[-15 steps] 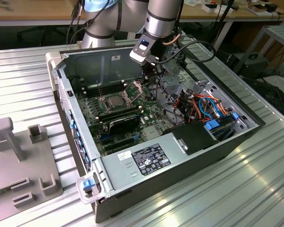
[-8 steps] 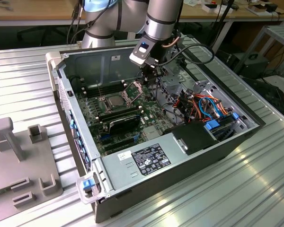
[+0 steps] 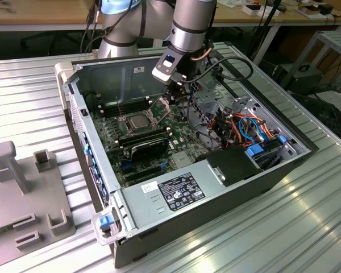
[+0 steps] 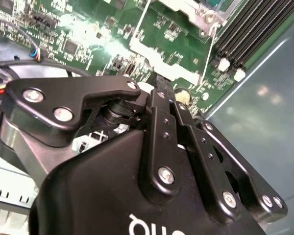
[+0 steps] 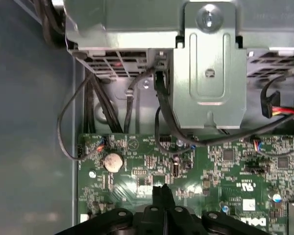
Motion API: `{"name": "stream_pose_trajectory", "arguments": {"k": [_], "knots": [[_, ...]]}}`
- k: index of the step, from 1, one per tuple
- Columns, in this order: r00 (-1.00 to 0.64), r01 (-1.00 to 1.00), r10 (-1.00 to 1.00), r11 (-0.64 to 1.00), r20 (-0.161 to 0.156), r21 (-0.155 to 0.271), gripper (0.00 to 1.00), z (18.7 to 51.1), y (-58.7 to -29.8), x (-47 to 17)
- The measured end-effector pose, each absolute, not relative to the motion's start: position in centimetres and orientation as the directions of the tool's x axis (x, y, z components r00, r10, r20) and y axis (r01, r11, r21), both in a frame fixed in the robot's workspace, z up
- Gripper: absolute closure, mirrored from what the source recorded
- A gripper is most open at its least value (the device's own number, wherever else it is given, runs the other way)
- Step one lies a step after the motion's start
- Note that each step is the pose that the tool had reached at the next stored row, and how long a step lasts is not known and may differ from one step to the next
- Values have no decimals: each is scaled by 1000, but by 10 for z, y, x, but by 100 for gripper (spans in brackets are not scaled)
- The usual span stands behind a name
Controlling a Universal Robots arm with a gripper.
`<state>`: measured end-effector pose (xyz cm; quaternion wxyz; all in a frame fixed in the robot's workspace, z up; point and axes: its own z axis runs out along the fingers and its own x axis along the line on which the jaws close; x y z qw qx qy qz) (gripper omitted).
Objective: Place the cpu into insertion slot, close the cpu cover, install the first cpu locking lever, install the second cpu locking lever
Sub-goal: 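Close the cpu cover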
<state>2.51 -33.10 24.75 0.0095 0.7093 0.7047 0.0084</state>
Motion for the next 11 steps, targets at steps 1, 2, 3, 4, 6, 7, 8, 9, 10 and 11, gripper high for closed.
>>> {"name": "stream_pose_trajectory", "arguments": {"k": [1, 2, 3, 4, 6, 7, 8, 9, 10, 11], "knots": [[7, 1000, 1000, -7, -1, 25, 89, 247, -331, 22], [7, 1000, 1000, -7, -1, 25, 89, 247, -331, 20], [7, 1000, 1000, -7, -1, 25, 89, 247, -331, 17], [7, 1000, 1000, -6, -1, 25, 89, 247, -331, 16], [6, 1000, 1000, -6, -1, 25, 89, 247, -331, 15], [6, 1000, 1000, -6, -1, 25, 89, 247, -331, 15], [7, 1000, 1000, -7, -1, 25, 89, 247, -331, 15], [7, 1000, 1000, -7, -1, 25, 89, 247, -331, 15], [7, 1000, 1000, -6, -1, 25, 89, 247, -331, 15], [7, 1000, 1000, -7, -1, 25, 89, 247, -331, 14]]}}
